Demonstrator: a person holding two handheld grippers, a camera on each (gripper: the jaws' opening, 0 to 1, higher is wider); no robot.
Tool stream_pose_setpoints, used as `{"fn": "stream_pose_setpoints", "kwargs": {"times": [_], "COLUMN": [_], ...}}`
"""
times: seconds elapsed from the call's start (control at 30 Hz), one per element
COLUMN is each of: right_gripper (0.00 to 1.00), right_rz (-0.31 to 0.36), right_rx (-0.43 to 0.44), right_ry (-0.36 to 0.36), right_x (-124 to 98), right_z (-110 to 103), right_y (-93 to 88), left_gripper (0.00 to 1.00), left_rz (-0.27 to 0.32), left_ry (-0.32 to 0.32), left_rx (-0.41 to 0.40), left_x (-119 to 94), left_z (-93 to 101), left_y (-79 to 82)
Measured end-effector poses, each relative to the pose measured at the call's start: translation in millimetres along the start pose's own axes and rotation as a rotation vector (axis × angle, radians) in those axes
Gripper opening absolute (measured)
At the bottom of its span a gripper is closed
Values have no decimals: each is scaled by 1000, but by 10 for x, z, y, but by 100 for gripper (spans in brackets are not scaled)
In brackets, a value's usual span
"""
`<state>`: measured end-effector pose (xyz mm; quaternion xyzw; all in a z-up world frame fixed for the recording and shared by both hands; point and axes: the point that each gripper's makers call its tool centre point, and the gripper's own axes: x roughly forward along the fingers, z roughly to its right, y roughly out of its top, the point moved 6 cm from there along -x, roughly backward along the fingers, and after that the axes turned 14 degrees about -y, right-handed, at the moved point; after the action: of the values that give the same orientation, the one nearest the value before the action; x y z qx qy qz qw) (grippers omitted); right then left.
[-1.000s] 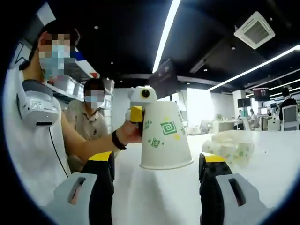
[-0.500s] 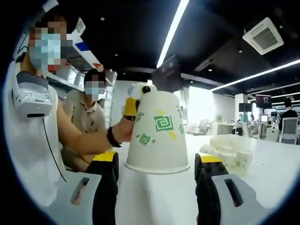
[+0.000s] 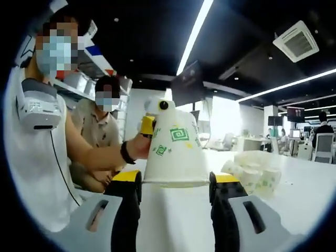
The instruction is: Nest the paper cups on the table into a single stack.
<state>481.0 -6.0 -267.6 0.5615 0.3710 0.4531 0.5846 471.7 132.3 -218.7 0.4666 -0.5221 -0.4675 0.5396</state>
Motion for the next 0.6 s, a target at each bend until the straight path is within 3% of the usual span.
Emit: {"fn": "stream_pose_setpoints", "kwargs": {"times": [0.3, 0.47, 0.6], "right_gripper": [54, 54, 54], "right_rz": [-22, -17, -6], "right_rx": [-36, -34, -38], "right_ry": [5, 15, 23], "right_x": [-17, 15, 65], "right_z": [6, -6, -30], "right_y": [-11, -22, 16], "left_gripper": [38, 38, 38], "left_rz": [-70, -143, -166], "left_ry": [2, -9, -21], "left_rx": [-67, -96, -110], "left_x": [-238, -336, -366], "left_z": [-8, -44, -46], "left_y": [-335, -589, -691]}}
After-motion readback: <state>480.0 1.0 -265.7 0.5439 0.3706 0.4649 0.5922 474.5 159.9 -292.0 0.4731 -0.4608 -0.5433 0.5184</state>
